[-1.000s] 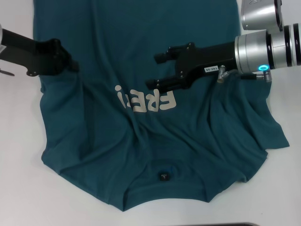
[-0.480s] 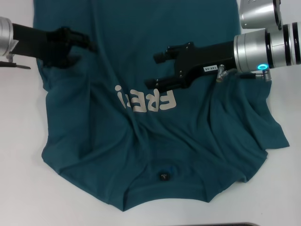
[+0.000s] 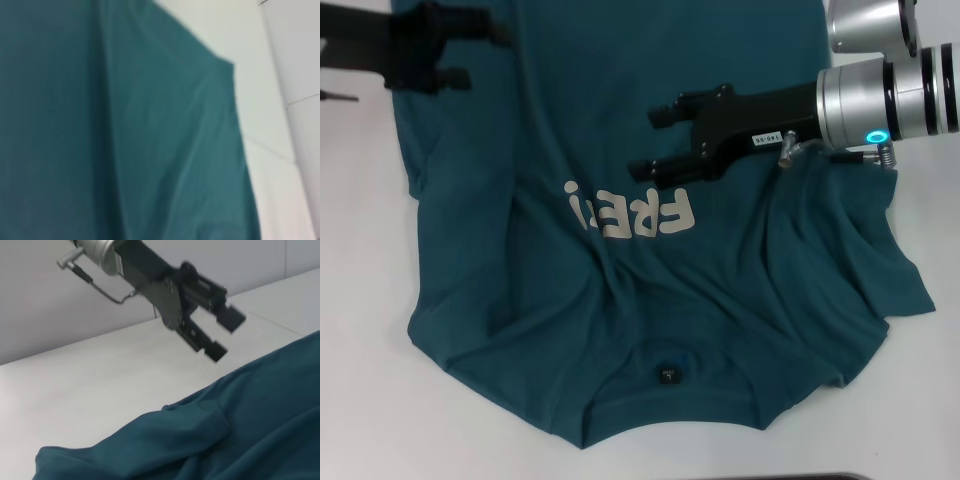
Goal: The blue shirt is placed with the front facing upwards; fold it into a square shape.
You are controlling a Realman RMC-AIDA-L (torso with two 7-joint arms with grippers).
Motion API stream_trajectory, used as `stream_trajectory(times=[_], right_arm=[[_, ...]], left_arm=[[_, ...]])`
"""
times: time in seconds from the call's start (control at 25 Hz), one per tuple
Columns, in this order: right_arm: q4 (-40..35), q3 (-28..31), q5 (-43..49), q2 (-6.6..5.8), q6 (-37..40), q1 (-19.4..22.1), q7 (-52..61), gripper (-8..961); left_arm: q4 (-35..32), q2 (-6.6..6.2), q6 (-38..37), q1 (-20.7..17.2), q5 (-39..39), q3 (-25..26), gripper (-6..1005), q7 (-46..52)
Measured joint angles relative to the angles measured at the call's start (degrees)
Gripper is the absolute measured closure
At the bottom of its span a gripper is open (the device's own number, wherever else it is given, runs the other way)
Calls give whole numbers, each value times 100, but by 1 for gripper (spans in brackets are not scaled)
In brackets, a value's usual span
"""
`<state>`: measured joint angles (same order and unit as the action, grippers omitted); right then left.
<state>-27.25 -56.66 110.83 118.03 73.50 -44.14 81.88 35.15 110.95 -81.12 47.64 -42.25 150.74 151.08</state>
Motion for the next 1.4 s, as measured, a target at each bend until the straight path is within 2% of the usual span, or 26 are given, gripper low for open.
stream_trajectory(times=[0.08, 0.28, 0.48, 0.76, 0.92, 1.08, 1.4], right_arm=[[0, 13, -7, 0, -8, 0, 39, 113], [-1, 29, -48, -9, -57, 3, 157, 119], [-15, 58, -60, -17, -135, -14, 268, 126], [-79, 185, -62, -33, -125, -13, 319, 135], [-135, 182, -62, -14, -88, -6, 362, 139], [-147, 149, -55, -6, 15, -6, 375, 139], [-150, 129, -18, -35, 296, 8, 461, 139]], left_arm=[[32, -31, 0, -12, -159, 10, 103, -193], [172, -81, 11, -110, -132, -268, 103, -912], [321, -307, -343, -305, -118, -623, 102, -1055], [481, -492, -1077, -690, -57, -640, 107, -1004], [466, -497, -1316, -875, 20, -641, 107, -992], [452, -437, -1395, -978, 191, -646, 107, -949], [431, -343, -1414, -990, 524, -653, 107, -890]])
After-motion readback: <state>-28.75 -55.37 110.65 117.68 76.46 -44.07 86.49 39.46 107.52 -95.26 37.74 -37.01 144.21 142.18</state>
